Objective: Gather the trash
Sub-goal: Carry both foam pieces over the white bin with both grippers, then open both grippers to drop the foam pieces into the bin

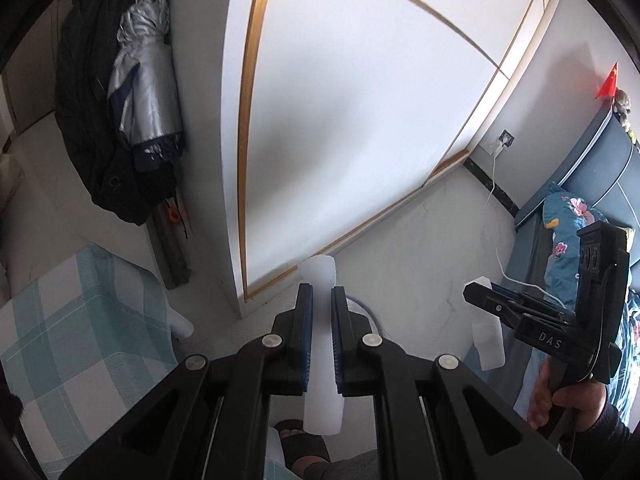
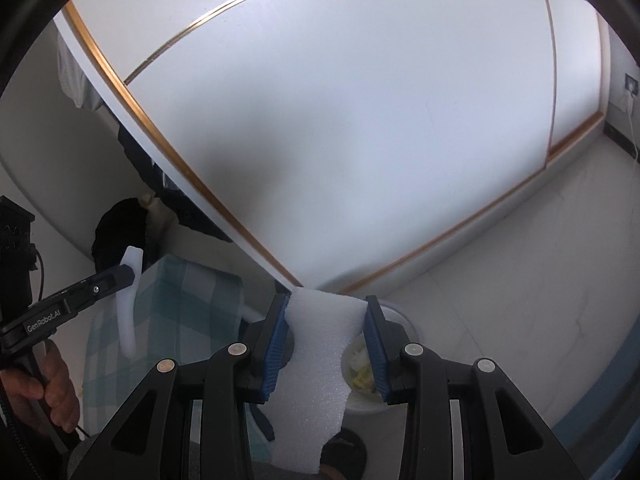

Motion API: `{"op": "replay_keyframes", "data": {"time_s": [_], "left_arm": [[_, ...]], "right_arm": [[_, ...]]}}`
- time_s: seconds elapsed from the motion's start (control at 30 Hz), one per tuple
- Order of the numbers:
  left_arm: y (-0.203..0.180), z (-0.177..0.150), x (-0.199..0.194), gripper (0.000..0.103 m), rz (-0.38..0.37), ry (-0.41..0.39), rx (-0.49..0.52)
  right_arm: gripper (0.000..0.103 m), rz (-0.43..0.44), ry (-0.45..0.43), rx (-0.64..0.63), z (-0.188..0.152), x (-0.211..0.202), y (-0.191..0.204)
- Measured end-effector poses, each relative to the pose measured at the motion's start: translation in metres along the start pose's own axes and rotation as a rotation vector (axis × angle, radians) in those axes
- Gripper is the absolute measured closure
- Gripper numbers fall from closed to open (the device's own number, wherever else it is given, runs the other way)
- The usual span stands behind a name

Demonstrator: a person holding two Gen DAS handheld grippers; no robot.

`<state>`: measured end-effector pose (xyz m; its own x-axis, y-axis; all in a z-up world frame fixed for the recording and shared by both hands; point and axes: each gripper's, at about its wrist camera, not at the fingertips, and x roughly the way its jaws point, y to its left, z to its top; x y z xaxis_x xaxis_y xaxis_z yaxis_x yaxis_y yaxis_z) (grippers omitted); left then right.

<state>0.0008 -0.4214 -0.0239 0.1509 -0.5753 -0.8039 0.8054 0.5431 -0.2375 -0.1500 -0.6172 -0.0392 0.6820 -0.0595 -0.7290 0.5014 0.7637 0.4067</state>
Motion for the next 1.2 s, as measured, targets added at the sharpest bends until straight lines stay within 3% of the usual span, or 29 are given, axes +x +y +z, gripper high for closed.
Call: {"op": "replay_keyframes", "data": {"time_s": [0.43,0.67,0.87,1.13,1.2], "left_arm": [[-0.023,-0.006,0.121,0.098,-0.061,0.274,0.033],[-0.025,-0.01,0.166,0.098,-0.071,0.377,0.036],[-0.015,-0.015,0.187,0.098,-0.055,0.462,-0.049],[-0.018,-0.019,0.198,0.093,-0.036,0.523,-0.072],[-0.017,-0.02,0.2,0.093,-0.061,0.537,-0.078]], "right_arm": [[0.067,0.033,0.154,0.232,-0.038,0.101,-0.074],[0.067,0.044,0.21,0.328,-0.053,0.159,-0.081],[0.067,0.034,0.263,0.369,-0.064,0.184,-0.092],[0.065,0.014,0.319,0.371,-0.072,0.203,-0.085],[0.063,0.006,0.33,0.367,-0.074,0.204,-0.083]]}}
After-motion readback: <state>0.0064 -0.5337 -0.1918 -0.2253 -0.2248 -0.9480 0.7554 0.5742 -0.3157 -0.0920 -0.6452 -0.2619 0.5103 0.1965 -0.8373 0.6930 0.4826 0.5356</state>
